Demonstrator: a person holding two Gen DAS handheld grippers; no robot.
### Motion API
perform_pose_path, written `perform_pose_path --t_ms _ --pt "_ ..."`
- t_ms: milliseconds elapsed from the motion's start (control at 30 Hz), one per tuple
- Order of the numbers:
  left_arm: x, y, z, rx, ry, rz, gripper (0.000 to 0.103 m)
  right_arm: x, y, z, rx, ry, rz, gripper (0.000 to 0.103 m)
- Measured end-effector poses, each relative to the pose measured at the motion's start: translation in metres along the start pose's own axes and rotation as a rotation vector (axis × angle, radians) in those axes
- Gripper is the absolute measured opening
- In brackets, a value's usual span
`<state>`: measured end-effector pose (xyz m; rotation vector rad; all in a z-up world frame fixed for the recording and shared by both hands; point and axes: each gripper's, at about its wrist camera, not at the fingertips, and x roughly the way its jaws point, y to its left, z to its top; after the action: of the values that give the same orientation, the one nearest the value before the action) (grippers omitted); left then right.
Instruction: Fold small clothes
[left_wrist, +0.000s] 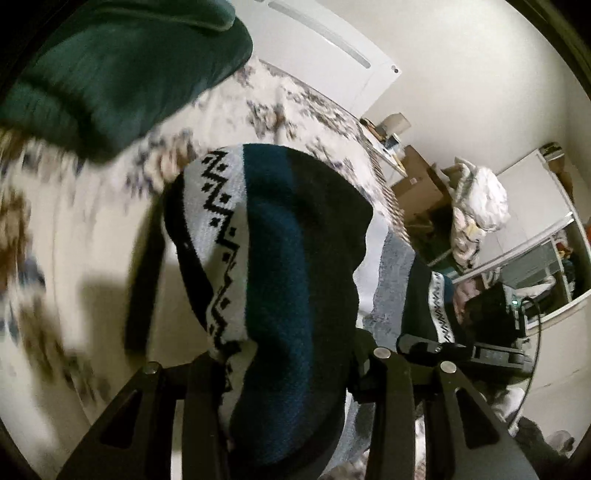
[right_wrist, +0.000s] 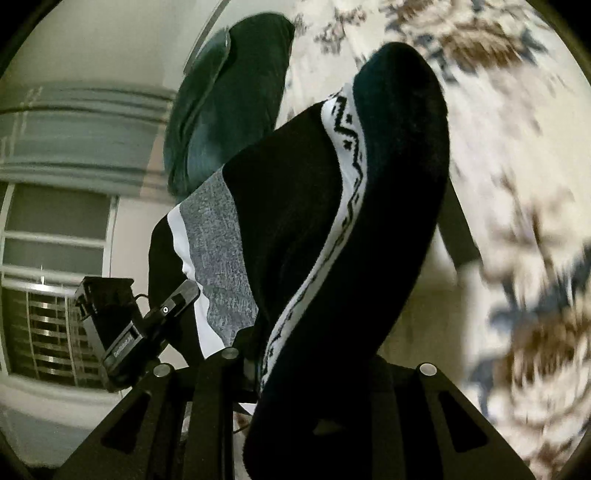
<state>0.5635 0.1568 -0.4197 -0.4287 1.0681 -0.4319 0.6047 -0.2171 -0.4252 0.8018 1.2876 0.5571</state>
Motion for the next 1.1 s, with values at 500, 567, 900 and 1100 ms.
perform_pose_path --t_ms 500,567,900,1100 --pt "0.073 0.042 0.052 0.051 0.081 0.28 0.09 0.094 0.024 0.105 0.01 -0.01 -0.282 0.05" --pt "0.066 0.033 0.053 0.114 0.05 0.385 0.096 0.085 0.024 0.096 -0.032 -0.052 -0.405 0.064" --pt "0.004 -0.021 0.0 0.172 -0.119 0.598 0.103 0.038 0.072 0.02 -0.249 -0.27 -0.946 0.103" --pt "-0.038 -0.053 -0.022 0.155 -0.145 0.627 0.103 -0.007 0.115 -0.031 -0.278 -0.373 -1.033 0.103"
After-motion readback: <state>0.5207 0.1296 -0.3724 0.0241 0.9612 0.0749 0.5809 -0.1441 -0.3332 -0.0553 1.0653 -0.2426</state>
